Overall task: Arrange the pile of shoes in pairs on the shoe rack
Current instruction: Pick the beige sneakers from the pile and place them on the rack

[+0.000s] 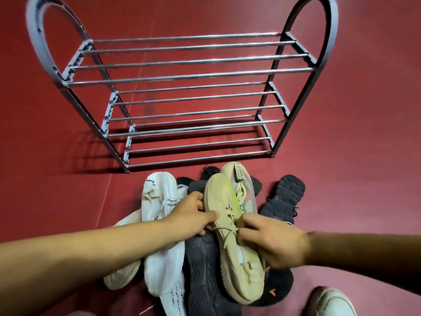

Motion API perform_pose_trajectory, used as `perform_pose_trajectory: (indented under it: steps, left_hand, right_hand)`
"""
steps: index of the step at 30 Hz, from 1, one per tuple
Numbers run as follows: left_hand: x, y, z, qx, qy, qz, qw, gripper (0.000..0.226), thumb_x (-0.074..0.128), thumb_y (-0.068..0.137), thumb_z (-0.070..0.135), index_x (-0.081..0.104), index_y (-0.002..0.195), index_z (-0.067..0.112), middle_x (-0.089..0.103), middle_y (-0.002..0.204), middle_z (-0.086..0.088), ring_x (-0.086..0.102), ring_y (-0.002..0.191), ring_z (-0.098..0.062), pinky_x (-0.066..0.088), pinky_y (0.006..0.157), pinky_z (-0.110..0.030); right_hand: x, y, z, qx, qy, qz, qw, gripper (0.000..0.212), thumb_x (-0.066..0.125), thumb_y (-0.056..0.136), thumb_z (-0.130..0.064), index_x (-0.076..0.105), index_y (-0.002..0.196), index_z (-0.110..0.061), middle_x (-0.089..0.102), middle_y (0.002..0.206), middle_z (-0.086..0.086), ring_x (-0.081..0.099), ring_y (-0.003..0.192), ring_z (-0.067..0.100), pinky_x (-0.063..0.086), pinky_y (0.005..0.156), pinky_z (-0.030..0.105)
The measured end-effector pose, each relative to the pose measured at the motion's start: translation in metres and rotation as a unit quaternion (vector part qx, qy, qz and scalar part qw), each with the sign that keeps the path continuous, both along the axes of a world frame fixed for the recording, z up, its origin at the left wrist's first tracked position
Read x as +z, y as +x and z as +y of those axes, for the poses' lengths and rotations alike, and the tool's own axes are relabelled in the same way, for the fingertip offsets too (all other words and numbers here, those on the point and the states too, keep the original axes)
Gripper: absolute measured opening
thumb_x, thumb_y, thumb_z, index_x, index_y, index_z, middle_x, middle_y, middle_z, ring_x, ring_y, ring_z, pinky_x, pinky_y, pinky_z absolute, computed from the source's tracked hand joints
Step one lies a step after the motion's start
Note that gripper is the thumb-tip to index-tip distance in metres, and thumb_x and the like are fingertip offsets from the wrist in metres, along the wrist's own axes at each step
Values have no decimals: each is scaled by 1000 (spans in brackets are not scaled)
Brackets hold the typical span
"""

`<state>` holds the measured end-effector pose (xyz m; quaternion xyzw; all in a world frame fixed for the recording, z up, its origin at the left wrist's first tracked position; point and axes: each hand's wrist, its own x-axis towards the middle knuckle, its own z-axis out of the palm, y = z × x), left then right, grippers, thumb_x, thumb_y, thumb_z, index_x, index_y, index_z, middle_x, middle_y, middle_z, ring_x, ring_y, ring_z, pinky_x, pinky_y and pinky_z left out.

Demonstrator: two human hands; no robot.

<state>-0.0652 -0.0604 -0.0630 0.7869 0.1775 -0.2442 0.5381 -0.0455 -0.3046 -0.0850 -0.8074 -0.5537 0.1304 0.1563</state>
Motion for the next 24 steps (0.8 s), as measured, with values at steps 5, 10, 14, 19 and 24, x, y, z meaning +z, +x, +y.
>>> perform_pose_trajectory:
  steps: [5,10,14,19,24]
  left_hand:
    - [1,1,1,80,85,-72,991,17,61,85,28,60,99,19,71,91,-5,67,83,-26,56,74,-40]
    - [14,20,27,183,176,-184,950,22,42,99,17,60,105,5,66,98,-11,59,95,-32,42,77,-36]
    - [8,20,37,98,226,-150,957,24,40,101,19,56,114,6,63,105,-11,56,97,-29,36,77,-33]
    - [-3,32,29,27,236,-104,966,28,39,99,26,53,117,9,63,107,-10,56,94,-30,38,74,-35]
    - [-5,39,23,34,227,-88,969,29,40,99,27,55,118,10,64,108,-10,57,95,-31,39,74,-35]
  right_hand:
    - [0,37,-12,-388,15,162,907,15,54,74,-7,50,79,-20,60,81,0,55,74,22,48,65,40]
    - [-9,54,-24,-482,-148,239,830,8,55,79,-8,57,73,-14,68,81,10,64,75,28,51,58,31]
    - [-18,32,-12,-386,-237,528,718,29,59,69,-22,66,94,-8,66,93,14,72,84,33,52,55,24]
    - [-33,4,4,-343,-224,578,705,48,81,69,-49,64,100,-16,54,81,1,53,66,13,54,58,23]
    - [-43,3,3,-327,-242,575,710,65,91,50,-48,57,98,-21,43,74,5,37,57,12,34,47,22]
